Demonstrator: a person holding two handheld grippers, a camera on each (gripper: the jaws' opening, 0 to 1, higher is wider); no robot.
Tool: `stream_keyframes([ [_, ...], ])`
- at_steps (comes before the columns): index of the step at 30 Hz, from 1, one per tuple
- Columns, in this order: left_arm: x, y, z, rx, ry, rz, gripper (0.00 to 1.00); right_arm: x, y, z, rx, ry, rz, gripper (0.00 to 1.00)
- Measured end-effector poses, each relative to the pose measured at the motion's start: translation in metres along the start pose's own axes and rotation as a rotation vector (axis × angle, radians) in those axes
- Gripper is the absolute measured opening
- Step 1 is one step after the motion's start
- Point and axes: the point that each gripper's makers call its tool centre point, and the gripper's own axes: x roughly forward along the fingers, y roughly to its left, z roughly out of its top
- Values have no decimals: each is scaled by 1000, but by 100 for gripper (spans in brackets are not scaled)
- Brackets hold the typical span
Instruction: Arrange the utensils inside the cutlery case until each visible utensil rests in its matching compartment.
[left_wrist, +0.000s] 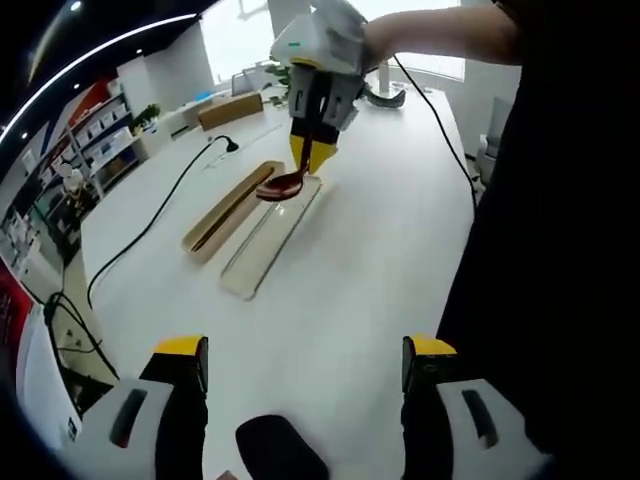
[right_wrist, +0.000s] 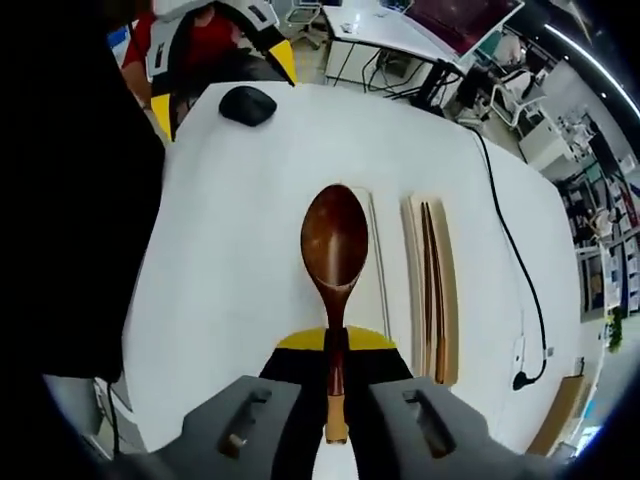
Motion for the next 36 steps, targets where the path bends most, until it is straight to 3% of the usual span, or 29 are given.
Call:
stream_keyframes([
  [15, 1, -1, -4, -19, 10, -1, 81, -4, -32, 9, -36, 5, -42, 0],
  [36, 4, 6, -5, -20, 18, -15, 81, 8, -66, 6, -24, 31, -47, 0],
])
